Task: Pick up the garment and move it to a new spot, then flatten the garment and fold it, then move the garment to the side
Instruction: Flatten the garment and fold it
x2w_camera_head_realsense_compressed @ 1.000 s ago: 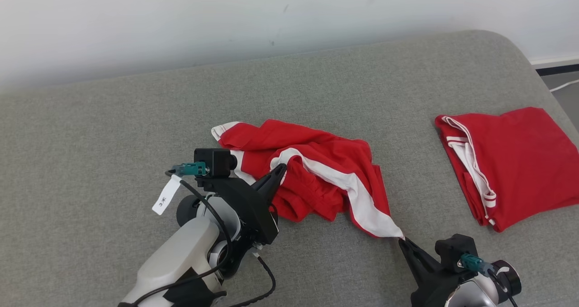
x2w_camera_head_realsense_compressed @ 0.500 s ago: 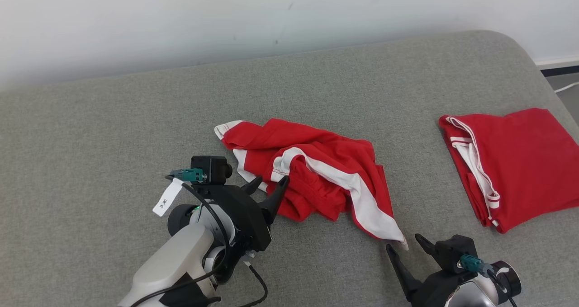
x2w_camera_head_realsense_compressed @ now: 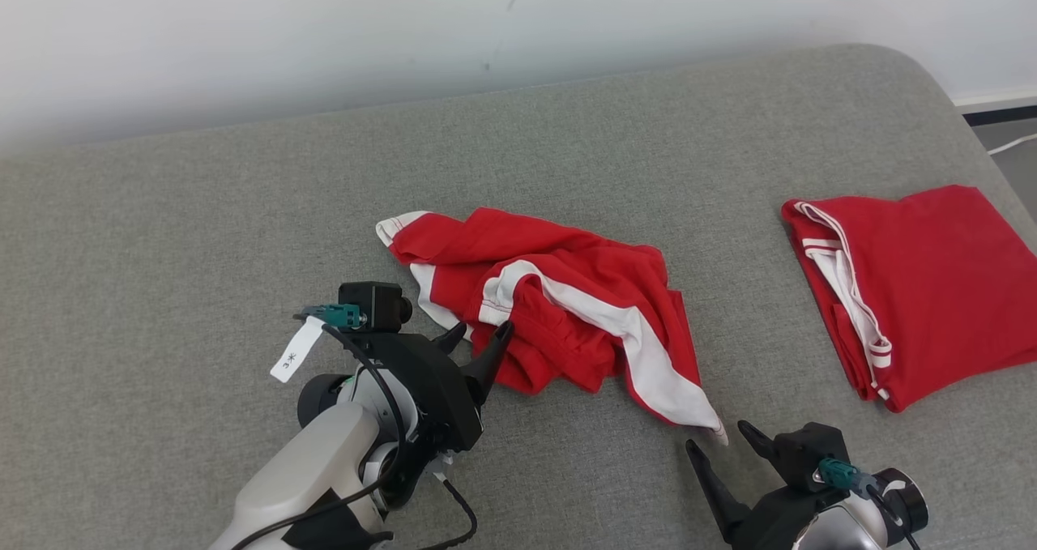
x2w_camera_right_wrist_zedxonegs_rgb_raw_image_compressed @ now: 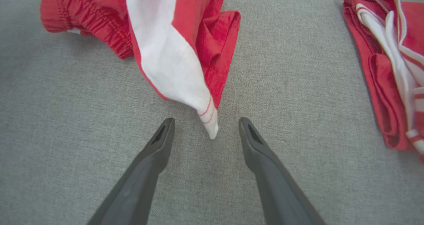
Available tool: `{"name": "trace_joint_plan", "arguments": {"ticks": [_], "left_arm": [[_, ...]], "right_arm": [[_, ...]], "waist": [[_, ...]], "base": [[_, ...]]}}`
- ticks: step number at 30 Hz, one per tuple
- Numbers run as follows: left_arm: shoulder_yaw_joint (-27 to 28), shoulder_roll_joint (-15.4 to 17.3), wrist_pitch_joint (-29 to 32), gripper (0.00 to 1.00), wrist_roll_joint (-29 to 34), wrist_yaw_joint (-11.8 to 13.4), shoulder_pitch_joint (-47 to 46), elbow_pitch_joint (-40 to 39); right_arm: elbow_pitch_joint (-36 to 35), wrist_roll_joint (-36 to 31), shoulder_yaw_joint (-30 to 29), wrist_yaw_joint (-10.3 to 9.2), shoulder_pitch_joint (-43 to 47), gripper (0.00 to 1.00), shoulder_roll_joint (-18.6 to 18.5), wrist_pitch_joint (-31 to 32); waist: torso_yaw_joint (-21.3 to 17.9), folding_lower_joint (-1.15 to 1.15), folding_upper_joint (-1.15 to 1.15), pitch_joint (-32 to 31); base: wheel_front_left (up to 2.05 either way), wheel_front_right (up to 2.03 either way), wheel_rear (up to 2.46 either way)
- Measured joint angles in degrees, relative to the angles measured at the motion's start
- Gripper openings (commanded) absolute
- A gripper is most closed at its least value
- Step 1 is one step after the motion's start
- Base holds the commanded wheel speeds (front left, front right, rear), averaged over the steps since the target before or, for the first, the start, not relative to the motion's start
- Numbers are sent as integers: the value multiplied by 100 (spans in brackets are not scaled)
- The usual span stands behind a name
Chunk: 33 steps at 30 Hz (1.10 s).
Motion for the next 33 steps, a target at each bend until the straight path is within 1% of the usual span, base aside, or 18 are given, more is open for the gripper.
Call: {"name": "trace_joint_plan", "arguments": {"ticks": [2,4,9,10,13,19,21,22,23,25,26,27,29,33], "left_arm": [[3,-1,12,99,-8,1,0,14],[5,-1,40,91,-12,2,-1,31],[23,-8,79,78,-34,2,-2,45],[30,-11,79,78,-46,2,-4,45],[38,-14,98,73,-70,1,-6,45],[136,-32,104,73,-200,-15,-5,-3],[175,-36,149,68,-316,-67,-6,-34],[182,-41,167,64,-382,-79,-5,-43],[182,-41,207,63,-415,-114,-5,-53],[181,-49,252,65,-424,-114,-3,-58],[172,-49,282,67,-424,-114,-1,-56],[169,-49,297,72,-424,-114,3,-54],[170,-51,328,76,-444,-114,5,-40],[245,-52,331,82,-539,-115,9,-44]], "right_arm": [[0,0,14,0,-2,100,4,0],[0,0,30,1,-5,100,10,0],[2,0,35,5,-32,100,21,0],[3,0,35,5,-42,100,21,0],[7,0,36,5,-89,100,23,0],[21,0,36,5,-111,100,30,-1],[40,0,33,5,-111,100,30,-1],[44,0,33,5,-111,100,30,-2],[48,0,32,5,-111,100,30,-2],[57,0,32,5,-112,100,30,-2],[63,0,33,5,-112,100,31,-2],[69,0,33,5,-114,100,31,-2],[78,0,34,5,-118,100,31,-3],[91,0,34,5,-119,100,31,-4]], "waist": [[-6,0,0,13],[-11,0,0,27],[-21,0,0,62],[-23,0,0,68],[-28,0,0,88],[-35,0,0,121],[-31,0,0,129],[-29,0,0,130],[-26,0,0,130],[-18,0,0,129],[-15,0,0,127],[-11,0,0,125],[-6,0,0,122],[-2,0,0,116]], "base": [[0,0,0],[0,0,0],[0,0,0],[0,0,0],[0,0,0],[0,0,0],[0,0,0],[0,0,0],[0,0,0],[0,0,0],[0,0,0],[0,0,0],[0,0,0],[0,0,0]]}}
